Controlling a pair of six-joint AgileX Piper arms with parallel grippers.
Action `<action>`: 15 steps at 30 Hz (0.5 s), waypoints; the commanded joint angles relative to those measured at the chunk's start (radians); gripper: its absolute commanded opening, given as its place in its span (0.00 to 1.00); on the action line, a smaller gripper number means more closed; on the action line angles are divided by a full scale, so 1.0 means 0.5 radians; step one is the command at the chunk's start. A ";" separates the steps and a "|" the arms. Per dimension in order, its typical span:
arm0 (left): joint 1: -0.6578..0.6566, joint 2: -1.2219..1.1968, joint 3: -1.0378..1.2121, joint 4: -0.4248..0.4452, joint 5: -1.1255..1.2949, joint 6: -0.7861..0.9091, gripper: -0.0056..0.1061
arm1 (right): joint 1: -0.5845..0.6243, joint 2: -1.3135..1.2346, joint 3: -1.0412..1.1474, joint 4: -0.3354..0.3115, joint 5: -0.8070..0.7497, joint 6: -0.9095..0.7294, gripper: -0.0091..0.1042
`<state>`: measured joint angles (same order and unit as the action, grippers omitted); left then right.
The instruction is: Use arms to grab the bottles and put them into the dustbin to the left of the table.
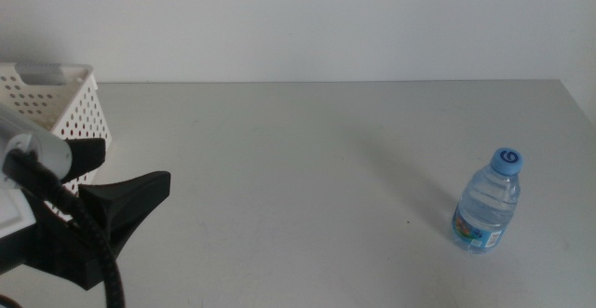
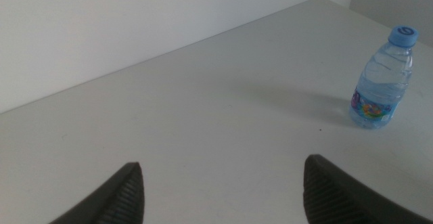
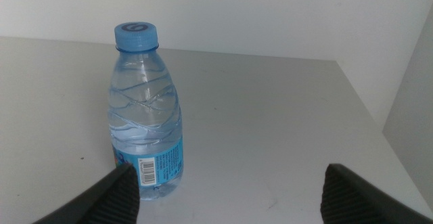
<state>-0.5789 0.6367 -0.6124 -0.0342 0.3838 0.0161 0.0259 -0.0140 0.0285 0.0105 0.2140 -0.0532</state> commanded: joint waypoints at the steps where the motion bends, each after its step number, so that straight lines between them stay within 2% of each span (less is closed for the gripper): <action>1: -0.014 -0.003 -0.059 -0.005 -0.160 -0.016 0.74 | -0.012 -0.041 -0.019 -0.007 -0.157 -0.018 0.91; 7: -0.014 -0.003 -0.059 -0.005 -0.160 -0.016 0.74 | -0.012 0.060 -0.019 -0.140 -0.563 -0.145 0.91; 15: -0.014 -0.003 -0.059 -0.005 -0.158 -0.016 0.74 | -0.011 0.563 -0.019 -0.150 -0.994 -0.124 0.91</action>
<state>-0.5789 0.6367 -0.6124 -0.0342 0.3838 0.0161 0.0259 0.2123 0.0285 -0.0504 -0.1510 -0.1109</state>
